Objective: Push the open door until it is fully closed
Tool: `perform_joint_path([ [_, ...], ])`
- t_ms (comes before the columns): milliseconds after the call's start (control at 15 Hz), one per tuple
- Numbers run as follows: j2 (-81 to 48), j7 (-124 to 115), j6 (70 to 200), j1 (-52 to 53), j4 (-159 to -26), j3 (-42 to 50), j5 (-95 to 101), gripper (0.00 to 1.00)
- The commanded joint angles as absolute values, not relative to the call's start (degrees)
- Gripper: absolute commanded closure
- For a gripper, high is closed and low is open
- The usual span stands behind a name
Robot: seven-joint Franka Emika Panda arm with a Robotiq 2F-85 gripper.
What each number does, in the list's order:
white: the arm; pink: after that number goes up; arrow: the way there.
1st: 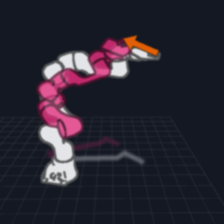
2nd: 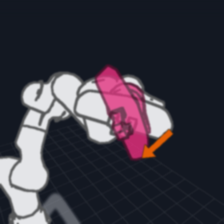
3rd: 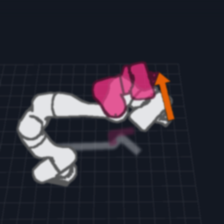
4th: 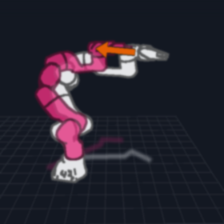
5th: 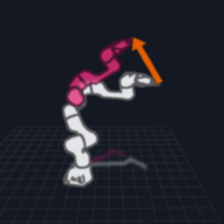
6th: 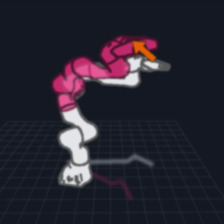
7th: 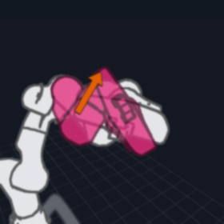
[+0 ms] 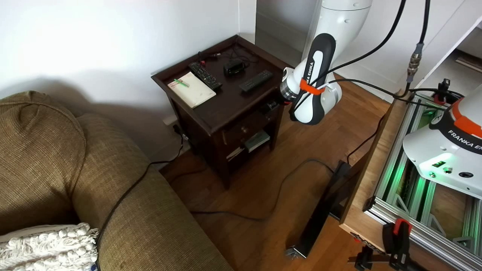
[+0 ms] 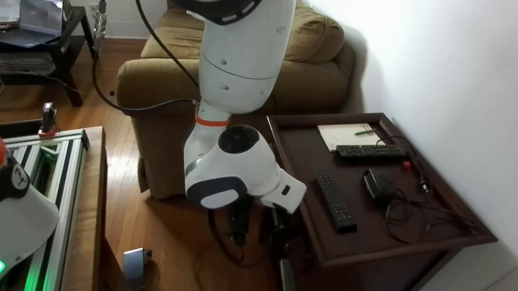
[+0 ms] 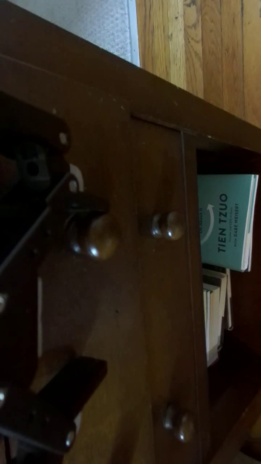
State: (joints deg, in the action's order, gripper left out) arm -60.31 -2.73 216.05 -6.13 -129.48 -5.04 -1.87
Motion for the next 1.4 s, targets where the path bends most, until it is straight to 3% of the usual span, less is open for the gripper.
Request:
perform_joint_path([
  [0, -63.4, -4.4, 222.3, -6.3, -125.5, -5.8, 0.8, 0.0],
  [533, -68.0, -5.1, 230.6, -7.6, -122.2, -5.1, 5.6, 0.0],
  [1000, -57.3, -1.1, 217.3, -2.8, -131.0, -2.1, 2.0, 0.0],
  [1333, -46.4, -0.4, 199.2, 3.0, -136.5, 1.1, -2.3, 0.0],
])
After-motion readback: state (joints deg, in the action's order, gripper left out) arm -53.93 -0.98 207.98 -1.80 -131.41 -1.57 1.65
